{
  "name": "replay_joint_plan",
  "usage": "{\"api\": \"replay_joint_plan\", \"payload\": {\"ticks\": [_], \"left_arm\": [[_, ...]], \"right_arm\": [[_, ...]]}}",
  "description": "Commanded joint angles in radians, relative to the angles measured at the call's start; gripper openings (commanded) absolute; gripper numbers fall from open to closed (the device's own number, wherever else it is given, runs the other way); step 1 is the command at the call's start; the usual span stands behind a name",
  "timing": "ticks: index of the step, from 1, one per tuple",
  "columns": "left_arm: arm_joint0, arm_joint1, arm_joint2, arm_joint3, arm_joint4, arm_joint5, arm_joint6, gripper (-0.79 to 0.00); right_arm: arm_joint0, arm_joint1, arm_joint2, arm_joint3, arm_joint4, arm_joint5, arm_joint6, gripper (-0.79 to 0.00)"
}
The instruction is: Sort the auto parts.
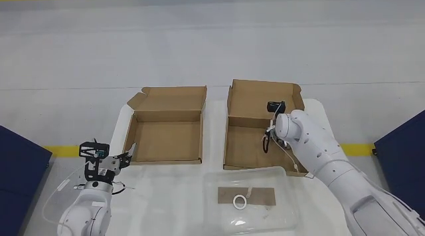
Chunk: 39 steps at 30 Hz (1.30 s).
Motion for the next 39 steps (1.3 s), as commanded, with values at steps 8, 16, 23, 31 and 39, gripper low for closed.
{"api": "replay_joint_plan", "payload": {"ticks": [8,16,23,31,39], "left_arm": [[0.0,0.0,0.0,0.0,0.0,0.0,0.0,0.0],[0.0,0.0,0.0,0.0,0.0,0.0,0.0,0.0],[0.0,0.0,0.0,0.0,0.0,0.0,0.0,0.0],[0.0,0.0,0.0,0.0,0.0,0.0,0.0,0.0],[0.0,0.0,0.0,0.0,0.0,0.0,0.0,0.0]], "right_arm": [[-0.086,0.045,0.103,-0.19,-0.05,0.018,0.023,-0.483],[-0.301,0.125,0.338,-0.533,-0.027,-0.086,0.102,0.0],[-0.533,0.178,0.598,-0.767,0.137,-0.307,0.161,0.0],[-0.697,0.209,0.833,-0.809,0.477,-0.621,0.269,0.0],[-0.794,0.231,0.996,-0.763,0.811,-0.837,0.415,0.0]]}}
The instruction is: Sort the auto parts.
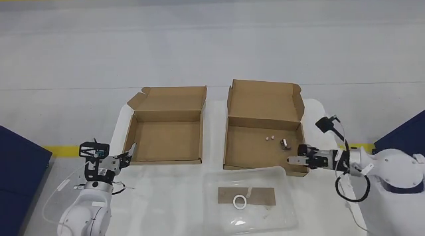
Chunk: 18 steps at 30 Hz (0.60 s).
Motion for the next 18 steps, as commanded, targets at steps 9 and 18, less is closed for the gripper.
{"api": "replay_joint_plan", "payload": {"ticks": [9,18], "left_arm": [[0.0,0.0,0.0,0.0,0.0,0.0,0.0,0.0],[0.0,0.0,0.0,0.0,0.0,0.0,0.0,0.0]], "right_arm": [[-0.028,0.031,0.019,0.026,0.285,-0.031,0.055,0.0],[-0.028,0.031,0.019,0.026,0.285,-0.031,0.055,0.0]]}}
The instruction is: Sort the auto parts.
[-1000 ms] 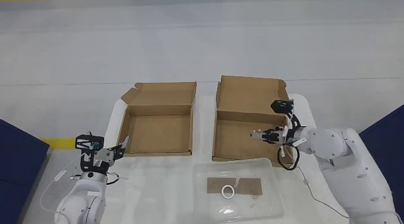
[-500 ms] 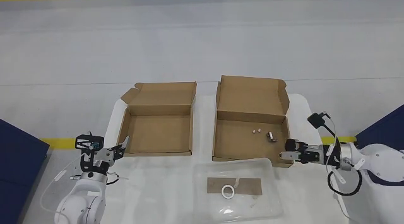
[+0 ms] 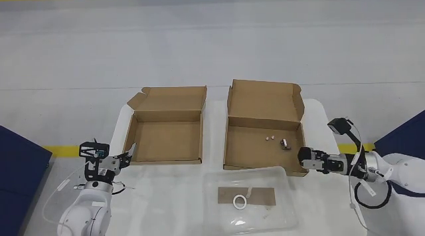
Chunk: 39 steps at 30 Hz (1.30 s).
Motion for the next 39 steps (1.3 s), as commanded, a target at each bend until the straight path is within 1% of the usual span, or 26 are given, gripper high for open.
{"api": "replay_joint_plan", "payload": {"ticks": [1,9,11,15,17,19,20,31,33,34,36,39], "left_arm": [[0.0,0.0,0.0,0.0,0.0,0.0,0.0,0.0],[0.0,0.0,0.0,0.0,0.0,0.0,0.0,0.0],[0.003,0.001,-0.011,-0.016,0.004,-0.001,0.004,0.0],[0.052,0.006,-0.047,-0.102,0.044,-0.054,-0.019,0.0],[0.082,0.01,-0.06,-0.16,0.069,-0.101,-0.066,0.0],[0.114,0.014,-0.064,-0.215,0.063,-0.173,-0.115,0.0],[0.12,0.016,-0.072,-0.231,0.097,-0.185,-0.14,0.0],[0.118,0.017,-0.071,-0.237,0.111,-0.191,-0.145,0.0],[0.117,0.019,-0.06,-0.278,0.157,-0.217,-0.187,0.0],[0.116,0.021,-0.054,-0.298,0.165,-0.248,-0.222,0.0],[0.104,0.025,-0.036,-0.358,0.211,-0.307,-0.323,0.0],[0.071,0.03,0.026,-0.444,0.249,-0.411,-0.502,0.0]], "right_arm": [[0.0,0.0,0.0,0.0,0.0,0.0,0.0,0.0],[0.0,0.0,0.0,0.0,0.0,0.0,0.0,0.0],[0.0,0.0,0.0,0.0,0.0,0.0,0.0,0.0],[0.0,0.0,0.0,0.0,0.0,0.0,0.0,0.0],[0.0,0.0,0.0,0.0,0.0,0.0,0.0,0.0],[0.0,0.0,0.0,0.0,0.0,0.0,0.0,0.0],[0.0,0.0,0.0,0.0,0.0,0.0,0.0,0.0],[0.0,0.0,0.0,0.0,0.0,0.0,0.0,0.0],[0.0,0.0,0.0,0.0,0.0,0.0,0.0,0.0],[0.0,0.0,0.0,0.0,0.0,0.0,0.0,0.0],[0.0,0.0,0.0,0.0,0.0,0.0,0.0,0.0],[0.0,0.0,0.0,0.0,0.0,0.0,0.0,0.0]]}}
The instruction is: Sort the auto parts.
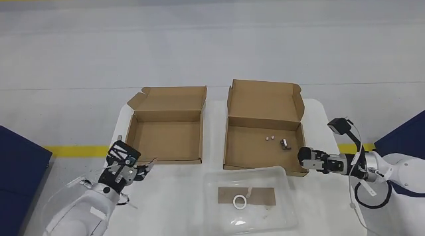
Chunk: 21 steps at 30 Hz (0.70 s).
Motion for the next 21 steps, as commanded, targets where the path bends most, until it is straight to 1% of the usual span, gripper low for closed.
{"api": "replay_joint_plan", "payload": {"ticks": [1,3,5,14,16,18,19,21], "left_arm": [[-0.031,0.001,0.056,-0.058,0.005,-0.071,-0.143,0.0],[-0.065,0.001,0.107,-0.094,0.011,-0.11,-0.246,0.0],[-0.094,-0.001,0.157,-0.122,0.012,-0.117,-0.32,0.0],[-0.094,-0.001,0.159,-0.125,0.01,-0.119,-0.315,0.0],[-0.098,0.0,0.18,-0.143,0.011,-0.152,-0.321,0.0],[-0.129,0.0,0.227,-0.143,0.006,-0.199,-0.376,0.0],[-0.156,-0.001,0.252,-0.143,0.014,-0.221,-0.432,0.0],[-0.217,-0.006,0.331,-0.143,-0.012,-0.252,-0.541,0.0]], "right_arm": [[0.0,0.0,0.0,0.0,0.0,0.0,0.0,0.0],[0.0,0.0,0.0,0.0,0.0,0.0,0.0,0.0],[0.0,0.0,0.0,0.0,0.0,0.0,0.0,0.0],[0.0,0.0,0.0,0.0,0.0,0.0,0.0,0.0],[0.0,0.0,0.0,0.0,0.0,0.0,0.0,0.0],[0.0,0.0,0.0,0.0,0.0,0.0,0.0,0.0],[0.0,0.0,0.0,0.0,0.0,0.0,0.0,0.0],[0.0,0.0,0.0,0.0,0.0,0.0,0.0,0.0]]}}
